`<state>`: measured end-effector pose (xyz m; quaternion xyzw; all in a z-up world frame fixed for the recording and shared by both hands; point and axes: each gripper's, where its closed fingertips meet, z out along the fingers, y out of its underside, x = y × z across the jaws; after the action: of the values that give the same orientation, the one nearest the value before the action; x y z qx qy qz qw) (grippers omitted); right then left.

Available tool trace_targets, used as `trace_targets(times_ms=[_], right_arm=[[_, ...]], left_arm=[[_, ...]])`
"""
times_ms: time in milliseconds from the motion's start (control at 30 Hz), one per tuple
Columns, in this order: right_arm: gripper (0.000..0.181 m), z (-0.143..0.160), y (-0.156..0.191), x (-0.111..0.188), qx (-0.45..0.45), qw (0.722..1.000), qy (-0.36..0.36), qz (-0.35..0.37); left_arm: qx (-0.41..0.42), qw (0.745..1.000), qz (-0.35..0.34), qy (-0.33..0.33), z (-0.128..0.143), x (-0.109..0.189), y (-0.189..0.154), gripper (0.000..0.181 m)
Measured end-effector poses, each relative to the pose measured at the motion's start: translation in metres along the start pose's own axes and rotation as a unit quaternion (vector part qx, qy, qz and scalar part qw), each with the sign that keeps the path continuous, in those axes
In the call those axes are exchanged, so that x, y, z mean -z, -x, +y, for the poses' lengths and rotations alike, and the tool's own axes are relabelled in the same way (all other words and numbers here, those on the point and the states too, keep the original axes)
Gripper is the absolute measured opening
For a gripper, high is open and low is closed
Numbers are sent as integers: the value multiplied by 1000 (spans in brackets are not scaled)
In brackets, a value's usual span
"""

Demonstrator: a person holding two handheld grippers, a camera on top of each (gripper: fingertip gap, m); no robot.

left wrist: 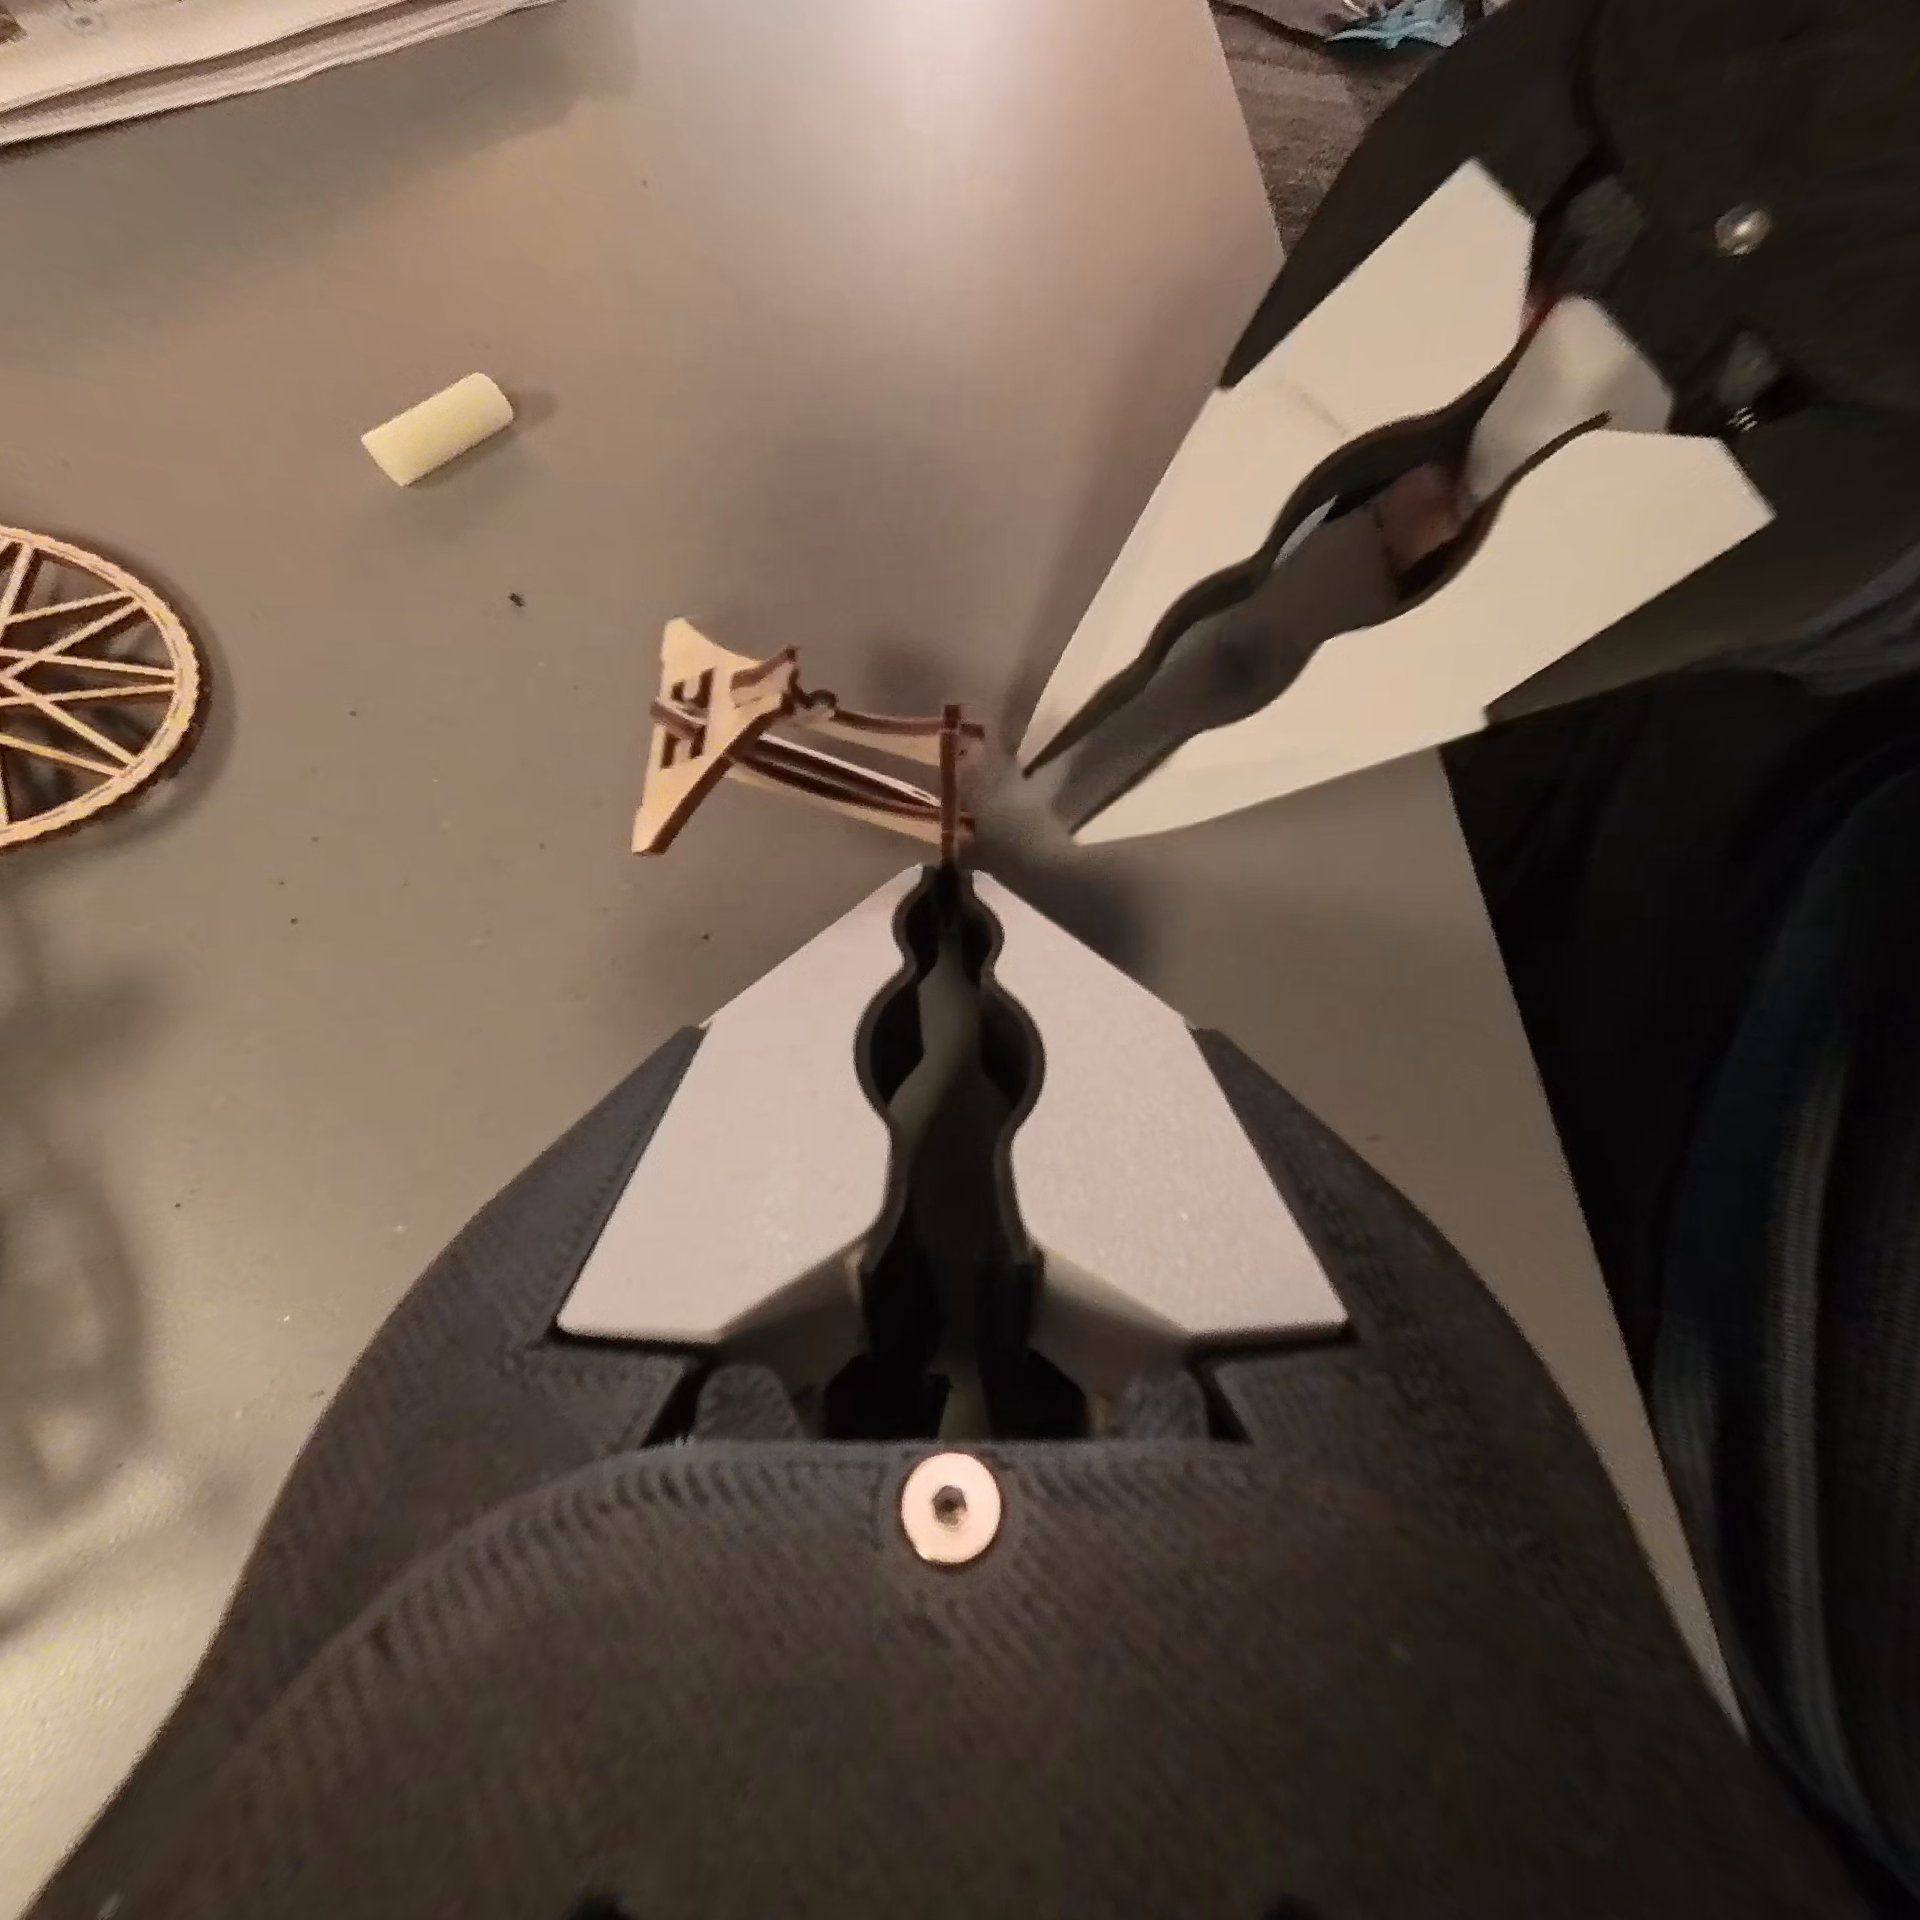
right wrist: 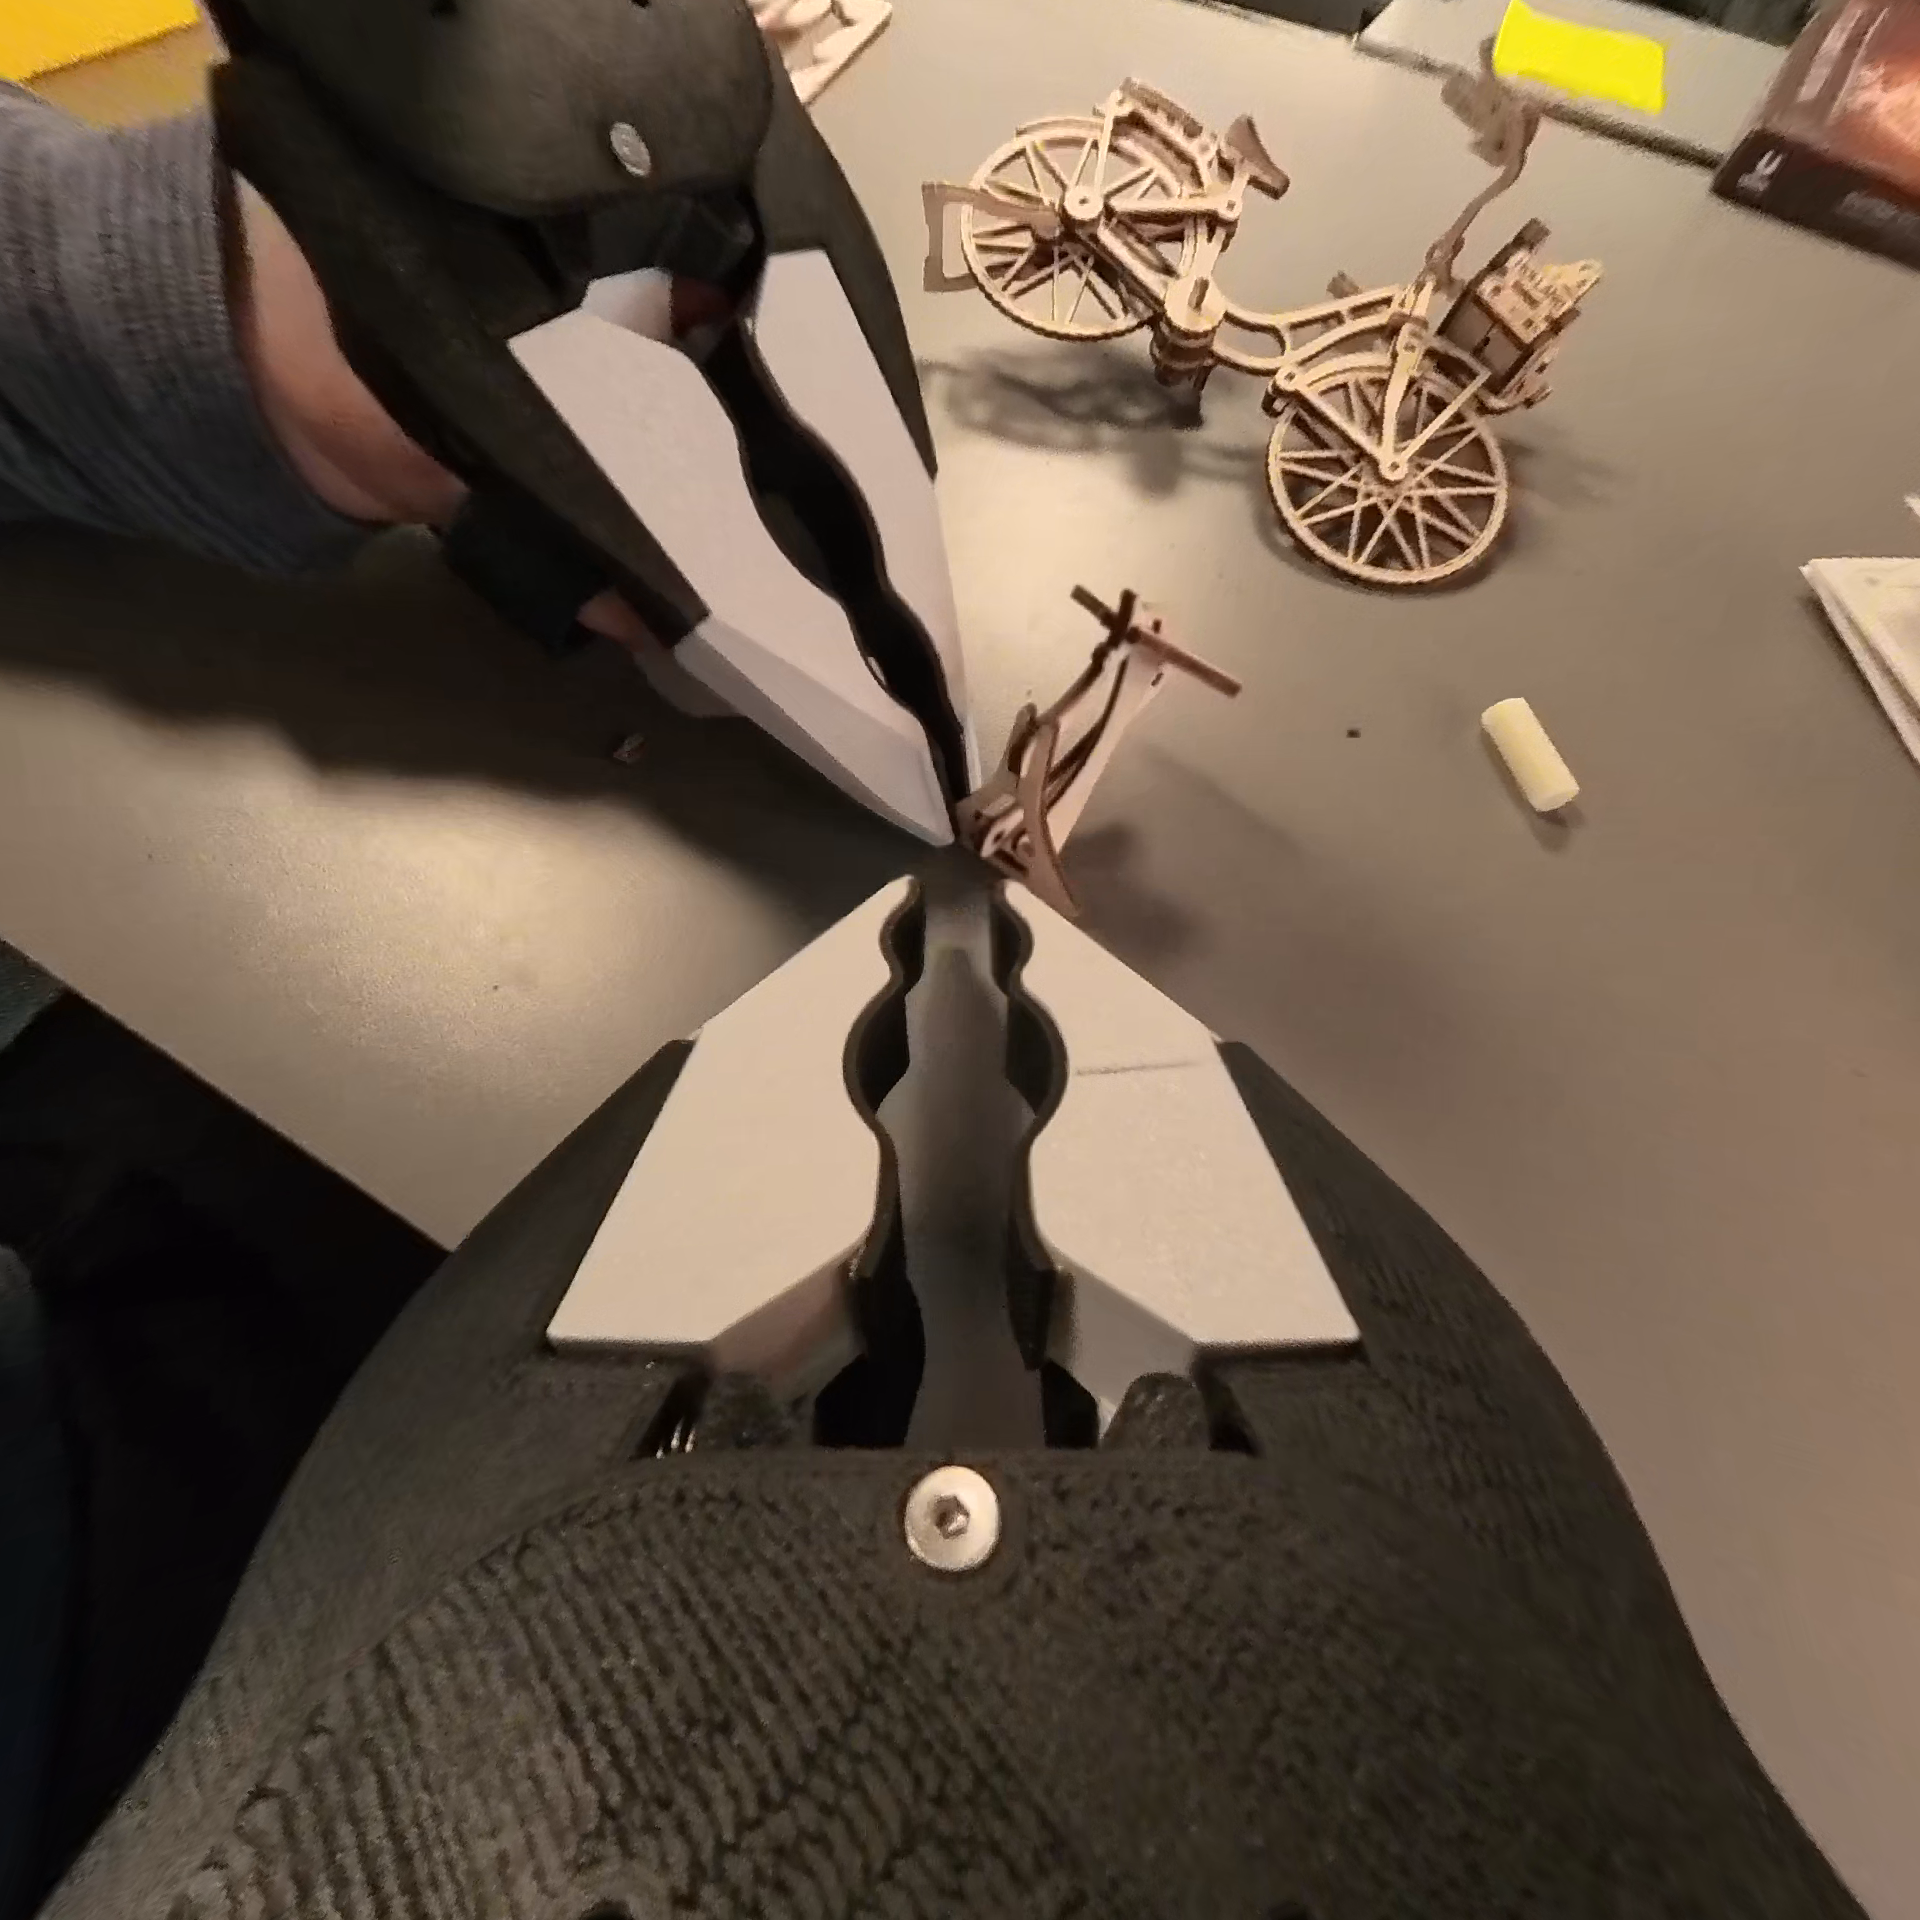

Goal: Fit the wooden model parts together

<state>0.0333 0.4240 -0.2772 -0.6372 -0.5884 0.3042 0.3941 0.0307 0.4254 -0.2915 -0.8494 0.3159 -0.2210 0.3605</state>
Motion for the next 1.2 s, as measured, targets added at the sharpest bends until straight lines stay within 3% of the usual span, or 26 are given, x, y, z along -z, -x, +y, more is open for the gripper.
trace_targets(times_ms=[267,400,600,667,767,900,1033,1200], right_arm=[[21,-27,-45,23,34,989,-100,106],[25,-43,-71,22,59,981,-113,147],[23,-62,-93,-2,67,976,-141,153],[21,-68,-98,-6,82,971,-152,163],[17,-71,-96,-11,122,965,-152,175],[14,-70,-90,-12,161,958,-149,187],[11,-70,-89,-12,169,957,-149,185],[9,-71,-87,-12,181,954,-153,183]], left_arm=[[5,999,-38,-7,0,5,18,3],[6,998,-58,-11,0,8,26,24],[-38,994,-90,-53,-6,23,37,31],[-66,987,-123,-81,-13,31,47,49],[-130,969,-172,-124,-25,42,54,62],[-229,922,-244,-194,-43,56,51,64],[-313,885,-297,-173,-44,50,48,63],[-370,848,-339,-170,-47,51,48,38]])
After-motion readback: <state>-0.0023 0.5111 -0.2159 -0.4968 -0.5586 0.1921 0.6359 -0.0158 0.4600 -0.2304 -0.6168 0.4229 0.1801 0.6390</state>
